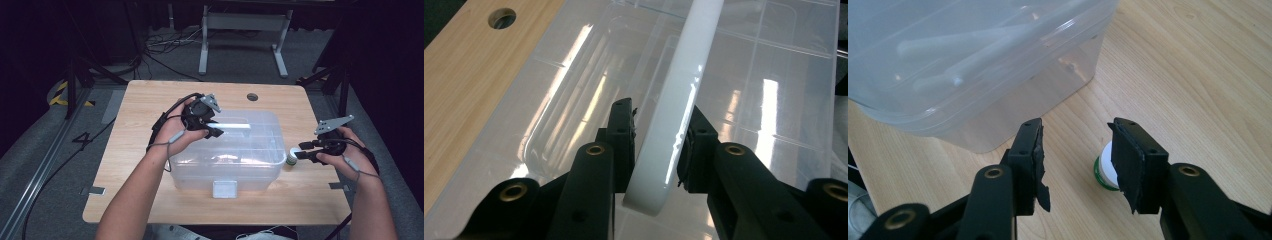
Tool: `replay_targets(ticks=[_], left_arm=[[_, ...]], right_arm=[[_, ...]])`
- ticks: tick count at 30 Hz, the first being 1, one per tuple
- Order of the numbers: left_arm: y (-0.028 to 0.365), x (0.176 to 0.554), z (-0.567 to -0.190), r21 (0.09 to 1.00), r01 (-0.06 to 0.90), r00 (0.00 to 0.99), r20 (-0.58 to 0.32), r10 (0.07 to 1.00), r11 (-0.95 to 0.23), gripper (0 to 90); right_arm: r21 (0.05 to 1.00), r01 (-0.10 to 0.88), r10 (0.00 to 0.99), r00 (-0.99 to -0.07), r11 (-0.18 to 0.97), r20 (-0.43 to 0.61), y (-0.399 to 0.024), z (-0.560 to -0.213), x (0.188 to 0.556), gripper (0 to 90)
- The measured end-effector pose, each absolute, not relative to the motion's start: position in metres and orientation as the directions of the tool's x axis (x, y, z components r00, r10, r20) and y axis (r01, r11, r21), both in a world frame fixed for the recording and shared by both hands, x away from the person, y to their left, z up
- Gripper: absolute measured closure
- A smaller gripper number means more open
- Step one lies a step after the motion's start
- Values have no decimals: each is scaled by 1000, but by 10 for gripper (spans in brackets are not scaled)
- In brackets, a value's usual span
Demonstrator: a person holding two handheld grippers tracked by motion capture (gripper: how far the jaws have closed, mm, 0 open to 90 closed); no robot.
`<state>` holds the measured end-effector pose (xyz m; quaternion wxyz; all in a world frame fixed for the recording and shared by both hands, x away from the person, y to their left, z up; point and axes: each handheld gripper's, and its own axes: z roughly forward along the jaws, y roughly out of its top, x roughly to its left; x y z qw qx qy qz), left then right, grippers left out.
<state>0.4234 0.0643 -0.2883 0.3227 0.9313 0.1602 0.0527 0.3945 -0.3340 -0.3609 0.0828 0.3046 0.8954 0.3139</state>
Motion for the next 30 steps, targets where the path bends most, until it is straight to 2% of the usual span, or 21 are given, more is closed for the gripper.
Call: replay_targets(ticks=[16,22,25,30], left_arm=[[64,441,-273,608,291,938,-29,345,-739,723],[65,450,-268,615,311,934,-57,352,-724,722],[65,455,-266,614,314,934,-64,351,-724,722],[67,465,-262,624,326,932,-85,354,-710,722]], right_arm=[[633,496,605,-794,594,54,-343,-358,385,573],[645,479,593,-804,595,50,-340,-355,381,606],[647,478,588,-807,594,57,-339,-355,379,643],[670,469,544,-831,576,115,-333,-355,377,792]])
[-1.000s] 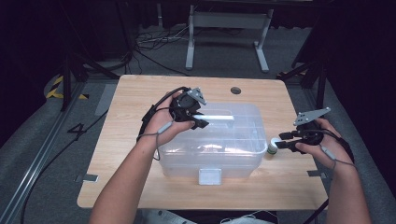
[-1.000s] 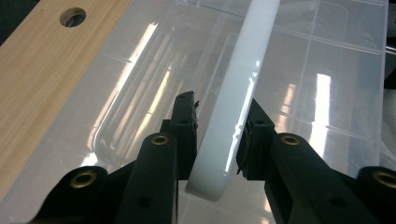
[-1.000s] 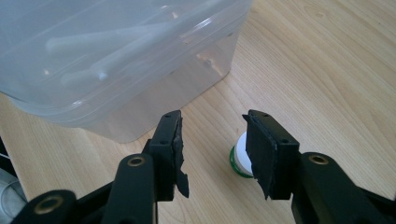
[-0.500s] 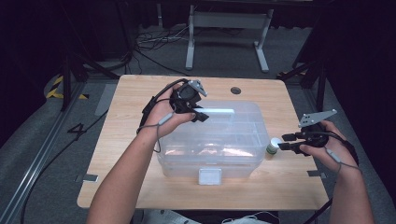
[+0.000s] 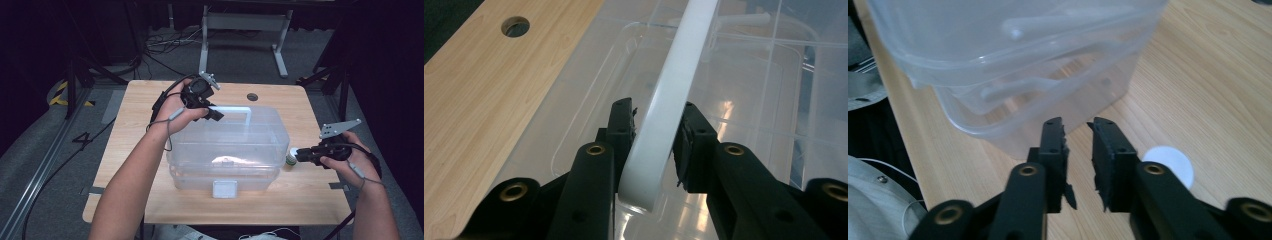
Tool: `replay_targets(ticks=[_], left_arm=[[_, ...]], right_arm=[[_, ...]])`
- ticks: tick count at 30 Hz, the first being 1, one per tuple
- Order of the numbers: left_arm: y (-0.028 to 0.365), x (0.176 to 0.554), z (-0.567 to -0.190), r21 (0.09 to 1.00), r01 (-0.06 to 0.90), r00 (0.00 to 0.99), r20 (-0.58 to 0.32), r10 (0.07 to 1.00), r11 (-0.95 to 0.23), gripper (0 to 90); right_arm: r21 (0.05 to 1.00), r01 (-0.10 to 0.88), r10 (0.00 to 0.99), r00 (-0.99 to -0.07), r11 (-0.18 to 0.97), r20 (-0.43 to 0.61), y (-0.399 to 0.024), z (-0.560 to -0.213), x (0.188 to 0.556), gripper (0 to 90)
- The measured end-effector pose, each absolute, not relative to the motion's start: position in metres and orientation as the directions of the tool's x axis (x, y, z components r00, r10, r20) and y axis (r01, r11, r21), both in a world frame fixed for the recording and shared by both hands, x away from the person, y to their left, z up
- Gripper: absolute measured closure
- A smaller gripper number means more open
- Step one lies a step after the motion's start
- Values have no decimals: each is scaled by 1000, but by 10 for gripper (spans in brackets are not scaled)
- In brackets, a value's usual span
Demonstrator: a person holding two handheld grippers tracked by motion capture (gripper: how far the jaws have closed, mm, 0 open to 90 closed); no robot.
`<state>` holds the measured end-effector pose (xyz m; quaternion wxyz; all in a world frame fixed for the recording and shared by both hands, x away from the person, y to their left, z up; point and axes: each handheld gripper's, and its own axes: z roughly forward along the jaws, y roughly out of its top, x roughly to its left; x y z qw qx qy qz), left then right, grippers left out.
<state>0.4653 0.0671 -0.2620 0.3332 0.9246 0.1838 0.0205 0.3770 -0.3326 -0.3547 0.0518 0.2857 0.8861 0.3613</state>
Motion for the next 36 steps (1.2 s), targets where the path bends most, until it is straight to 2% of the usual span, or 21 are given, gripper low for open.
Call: replay_targets(ticks=[5,9,13,17,30,33,36], left_arm=[[67,471,-259,618,338,929,-98,357,-710,721],[67,476,-258,612,349,926,-111,360,-710,720],[66,479,-255,607,355,924,-112,365,-711,719],[65,479,-254,603,354,924,-107,367,-715,719],[67,478,-253,614,343,925,-90,369,-711,713],[69,479,-251,643,347,922,-100,374,-683,671],[72,477,-249,658,355,915,-100,390,-665,550]], right_arm=[[675,429,501,-859,601,101,-322,-353,373,897],[676,420,473,-873,605,119,-318,-355,372,900],[690,392,375,-908,608,186,-309,-354,366,900],[710,366,328,-924,601,198,-303,-352,364,900],[772,336,323,-929,539,179,-298,-346,363,900],[778,337,325,-928,530,180,-298,-346,363,900],[779,336,327,-928,530,179,-298,-346,364,900]])
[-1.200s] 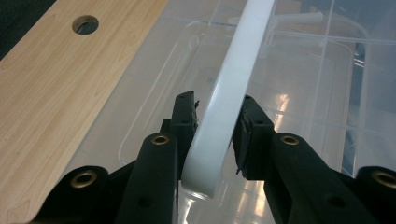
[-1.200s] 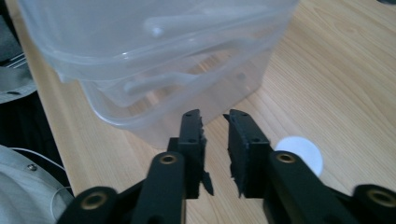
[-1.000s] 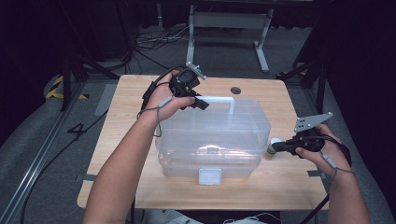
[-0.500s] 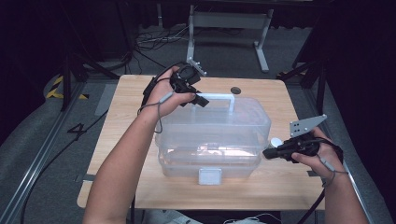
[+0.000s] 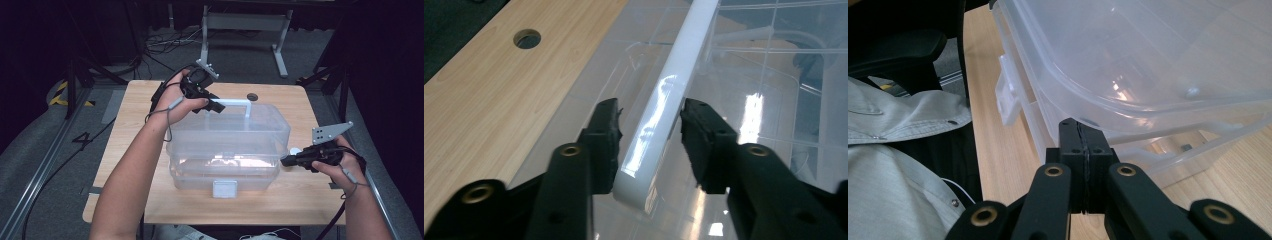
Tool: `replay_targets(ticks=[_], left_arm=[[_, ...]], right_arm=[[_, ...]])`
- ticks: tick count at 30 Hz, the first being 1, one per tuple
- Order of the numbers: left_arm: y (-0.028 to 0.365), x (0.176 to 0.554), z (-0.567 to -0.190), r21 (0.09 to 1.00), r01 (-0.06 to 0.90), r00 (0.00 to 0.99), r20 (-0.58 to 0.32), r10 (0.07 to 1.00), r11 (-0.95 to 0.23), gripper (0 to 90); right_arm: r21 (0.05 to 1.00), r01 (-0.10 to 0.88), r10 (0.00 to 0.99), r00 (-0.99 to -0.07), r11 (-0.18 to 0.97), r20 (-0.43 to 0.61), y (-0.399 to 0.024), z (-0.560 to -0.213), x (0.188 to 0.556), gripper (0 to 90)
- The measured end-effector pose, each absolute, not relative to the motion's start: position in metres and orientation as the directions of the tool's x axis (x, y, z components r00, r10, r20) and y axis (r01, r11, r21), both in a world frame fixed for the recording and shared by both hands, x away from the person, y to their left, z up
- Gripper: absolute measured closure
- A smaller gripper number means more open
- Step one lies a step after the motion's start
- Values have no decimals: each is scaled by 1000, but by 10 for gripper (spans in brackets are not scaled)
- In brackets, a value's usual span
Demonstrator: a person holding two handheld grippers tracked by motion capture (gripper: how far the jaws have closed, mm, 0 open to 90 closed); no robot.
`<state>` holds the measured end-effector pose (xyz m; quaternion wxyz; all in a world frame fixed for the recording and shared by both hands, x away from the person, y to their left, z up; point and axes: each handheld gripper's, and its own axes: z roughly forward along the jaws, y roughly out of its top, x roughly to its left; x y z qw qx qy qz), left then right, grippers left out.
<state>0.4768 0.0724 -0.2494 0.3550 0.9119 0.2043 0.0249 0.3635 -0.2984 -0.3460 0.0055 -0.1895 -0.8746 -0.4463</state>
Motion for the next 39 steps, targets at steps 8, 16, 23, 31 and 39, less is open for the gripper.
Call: replay_targets(ticks=[8,16,23,31,39], left_arm=[[94,465,-238,709,335,912,-79,403,-620,491],[110,453,-233,743,354,893,-87,442,-568,446],[116,436,-224,773,318,896,-57,440,-549,446],[119,423,-220,789,293,901,-39,432,-540,449],[119,416,-218,795,289,907,-50,418,-533,450]], right_arm=[[776,331,331,-929,536,168,-296,-344,362,900],[790,327,356,-923,518,148,-296,-341,362,900],[819,311,382,-916,482,124,-297,-336,363,900],[848,294,433,-897,440,87,-297,-332,365,900],[894,261,507,-861,365,44,-296,-329,368,900]])
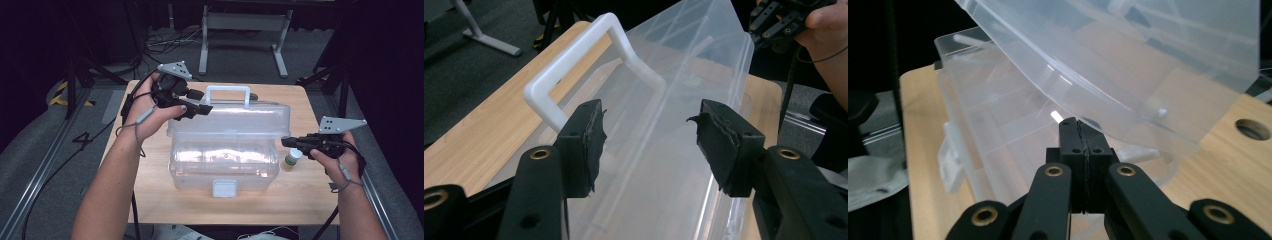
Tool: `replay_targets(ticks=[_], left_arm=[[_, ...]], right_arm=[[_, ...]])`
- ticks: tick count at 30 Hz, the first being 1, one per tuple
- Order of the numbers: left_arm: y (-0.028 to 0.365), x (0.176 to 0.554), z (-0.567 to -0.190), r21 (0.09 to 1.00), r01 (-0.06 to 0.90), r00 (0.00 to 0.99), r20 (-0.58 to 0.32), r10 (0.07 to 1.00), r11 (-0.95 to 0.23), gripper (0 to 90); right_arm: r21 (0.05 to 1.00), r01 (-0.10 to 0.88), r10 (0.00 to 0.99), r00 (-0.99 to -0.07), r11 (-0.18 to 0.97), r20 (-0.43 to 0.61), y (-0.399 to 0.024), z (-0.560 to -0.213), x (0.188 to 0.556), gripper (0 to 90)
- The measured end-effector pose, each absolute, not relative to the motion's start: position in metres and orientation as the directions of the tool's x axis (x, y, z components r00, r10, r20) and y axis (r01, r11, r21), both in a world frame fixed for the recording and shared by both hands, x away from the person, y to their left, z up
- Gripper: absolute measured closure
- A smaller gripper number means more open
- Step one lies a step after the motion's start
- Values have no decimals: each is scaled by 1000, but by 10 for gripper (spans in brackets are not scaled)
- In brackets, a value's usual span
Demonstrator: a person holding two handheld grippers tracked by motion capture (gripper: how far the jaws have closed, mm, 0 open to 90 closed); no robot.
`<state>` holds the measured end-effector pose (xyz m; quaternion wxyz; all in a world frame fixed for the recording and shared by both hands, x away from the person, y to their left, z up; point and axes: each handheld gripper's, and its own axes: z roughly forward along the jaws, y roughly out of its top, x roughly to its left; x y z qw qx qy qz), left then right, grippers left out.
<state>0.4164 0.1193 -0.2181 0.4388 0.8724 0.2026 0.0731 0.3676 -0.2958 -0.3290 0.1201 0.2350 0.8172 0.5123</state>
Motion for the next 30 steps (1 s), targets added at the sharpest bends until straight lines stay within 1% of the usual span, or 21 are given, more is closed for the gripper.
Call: replay_targets(ticks=[5,10,12,17,23,27,30], left_arm=[[120,413,-218,800,287,907,-50,419,-526,454],[125,404,-218,825,255,903,-17,430,-503,451],[127,400,-217,831,255,907,-27,421,-495,474],[135,390,-214,844,242,904,-17,426,-478,485],[142,380,-216,863,246,902,-38,429,-442,519],[147,374,-220,869,263,904,-70,421,-420,555],[149,368,-224,871,270,904,-82,419,-411,558]], right_arm=[[909,243,537,-843,339,25,-294,-330,370,900],[914,239,549,-836,327,22,-294,-329,371,900],[917,239,548,-836,318,28,-295,-329,372,900],[923,238,559,-829,302,31,-294,-327,375,900],[927,240,560,-827,289,40,-294,-326,377,900],[930,240,569,-821,278,41,-294,-324,379,900],[934,241,580,-814,265,45,-293,-324,380,900]])
